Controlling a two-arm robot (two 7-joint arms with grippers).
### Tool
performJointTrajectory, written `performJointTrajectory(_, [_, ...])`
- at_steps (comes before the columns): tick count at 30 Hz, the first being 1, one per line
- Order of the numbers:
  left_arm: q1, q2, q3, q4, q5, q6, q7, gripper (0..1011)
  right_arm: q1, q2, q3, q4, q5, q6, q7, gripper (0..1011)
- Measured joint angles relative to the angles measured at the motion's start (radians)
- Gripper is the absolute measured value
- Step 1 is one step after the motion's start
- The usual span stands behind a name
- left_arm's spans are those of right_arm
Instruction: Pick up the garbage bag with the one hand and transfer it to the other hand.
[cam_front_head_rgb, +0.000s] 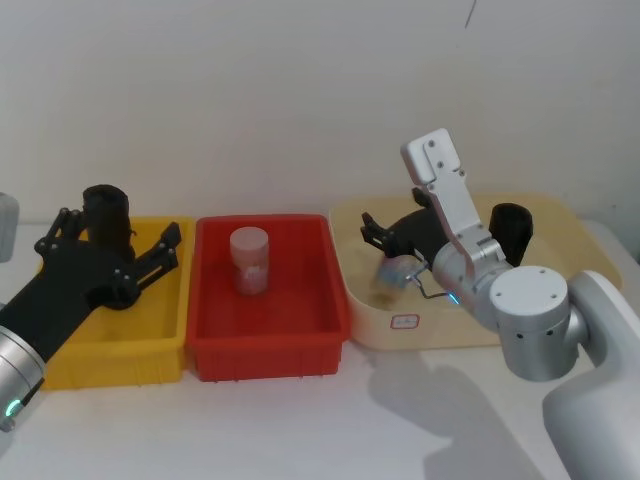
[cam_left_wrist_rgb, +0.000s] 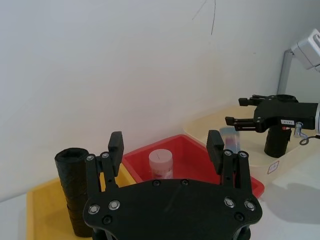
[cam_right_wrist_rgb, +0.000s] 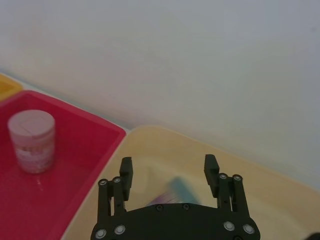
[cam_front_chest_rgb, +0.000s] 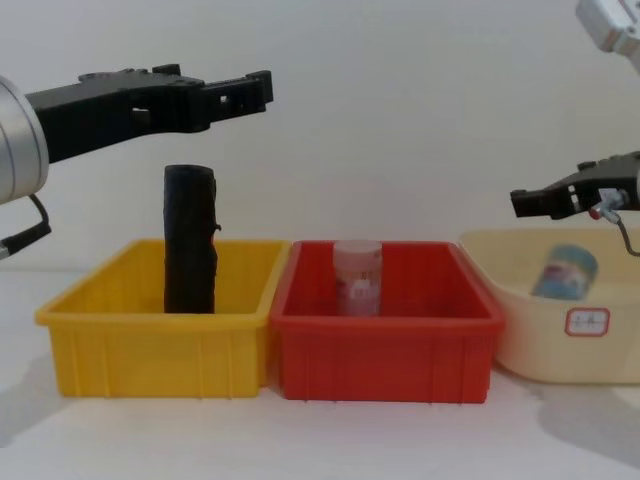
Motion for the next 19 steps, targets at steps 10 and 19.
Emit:
performJointTrajectory(10, [0.000,0.000,0.000,0.000,0.000,0.000,0.000,1001,-0.020,-0.019,0.036,-0.008,-0.015,-0.009,-0.062,1001])
performJointTrajectory(19, [0.000,0.000,0.000,0.000,0.000,0.000,0.000,1001,-0.051,-0.040,0.073,-0.066,0.005,-0.012,-0.080,1001])
